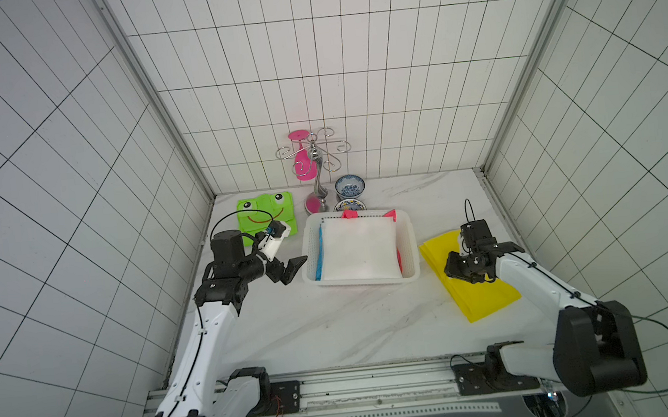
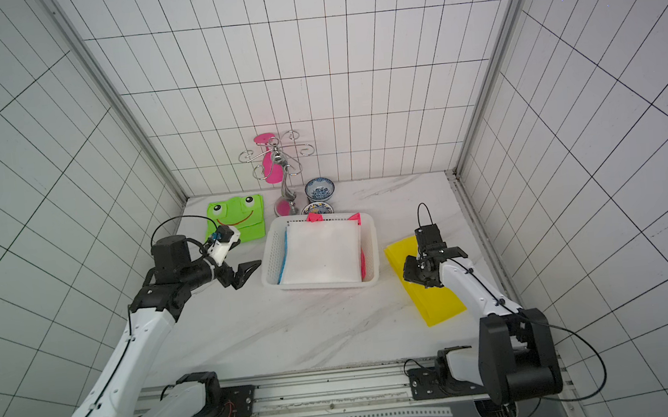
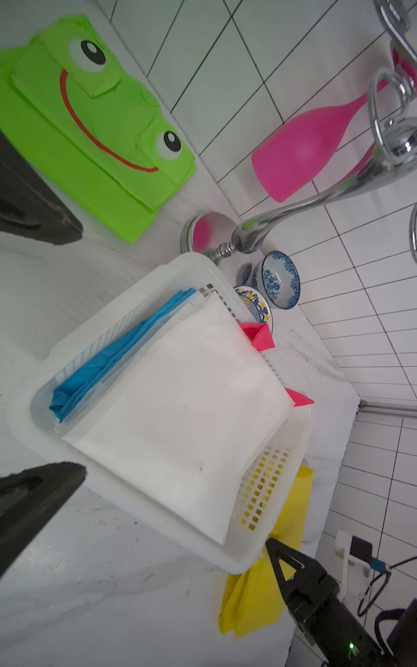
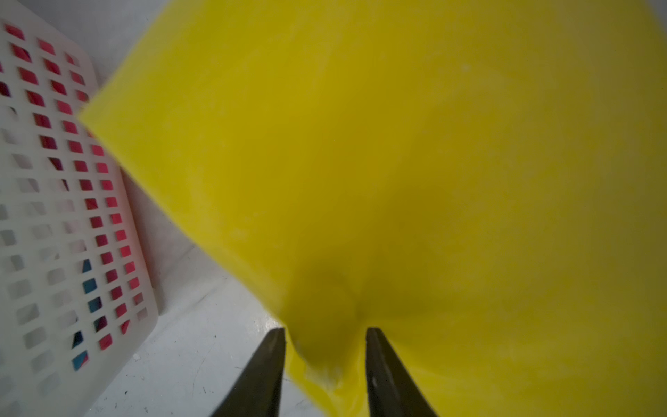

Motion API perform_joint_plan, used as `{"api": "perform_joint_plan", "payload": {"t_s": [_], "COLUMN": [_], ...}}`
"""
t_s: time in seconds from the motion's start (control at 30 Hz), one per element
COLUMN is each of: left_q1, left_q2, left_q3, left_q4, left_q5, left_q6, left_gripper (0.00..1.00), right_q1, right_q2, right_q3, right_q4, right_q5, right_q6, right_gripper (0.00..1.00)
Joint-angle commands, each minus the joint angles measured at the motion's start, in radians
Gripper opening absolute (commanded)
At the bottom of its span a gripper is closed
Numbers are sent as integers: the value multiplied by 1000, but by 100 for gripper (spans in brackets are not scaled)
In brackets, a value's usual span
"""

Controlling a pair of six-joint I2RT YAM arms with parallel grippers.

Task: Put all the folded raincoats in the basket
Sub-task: Move the raincoat to the center of the board, then pick up the raincoat from the center of the board.

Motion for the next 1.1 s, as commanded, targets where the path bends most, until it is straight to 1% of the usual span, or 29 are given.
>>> {"api": "perform_joint_plan", "payload": {"t_s": [0.0,0.07,0.1,0.2,0.27,0.33,0.37,0.4,0.5,0.57,0.6,0.63,0.7,0.77,0.83,0.9,0.97,1.0,1.07], "left_q1": [-21,-44,-66,-163,-245,-345,-393,-446,-611,-700,-741,-777,-825,-850,-855,-854,-853,-851,-839], "left_q2": [-22,-17,-11,14,35,73,95,127,226,295,332,364,414,451,479,505,537,553,573], "left_q3": [-7,14,35,105,136,178,199,226,299,345,368,385,397,389,360,327,308,308,318], "left_q4": [-97,-130,-163,-217,-215,-215,-215,-215,-200,-187,-186,-186,-178,-162,-112,-40,23,32,10], "left_q5": [40,29,15,-47,-73,-108,-131,-162,-265,-314,-334,-351,-381,-401,-430,-508,-600,-634,-636], "left_q6": [54,68,78,80,78,82,87,97,112,125,141,162,196,222,224,200,171,160,138], "left_gripper": [98,98,98,98,98,98,98,98,98,98,98,98,98,98,98,98,97,97,97], "right_q1": [9,9,9,2,-13,-46,-61,-85,-178,-244,-276,-302,-307,-302,-293,-268,-227,-205,-153], "right_q2": [-32,-80,-113,-231,-309,-383,-405,-429,-487,-514,-521,-521,-507,-495,-497,-509,-507,-488,-433], "right_q3": [2,18,27,27,2,-37,-50,-67,-95,-114,-122,-125,-104,-94,-98,-101,-86,-64,11], "right_q4": [-43,-69,-95,-152,-199,-230,-238,-253,-302,-313,-313,-328,-410,-461,-464,-437,-333,-293,-290], "right_q5": [-72,-68,-43,80,151,204,220,247,295,260,214,168,128,53,-41,-95,-129,-138,-103], "right_q6": [39,72,103,234,336,430,451,482,520,528,531,541,616,669,689,716,646,564,382], "right_gripper": [68,71,73,78,80,81,81,84,85,86,89,90,91,93,99,99,99,99,99]}}
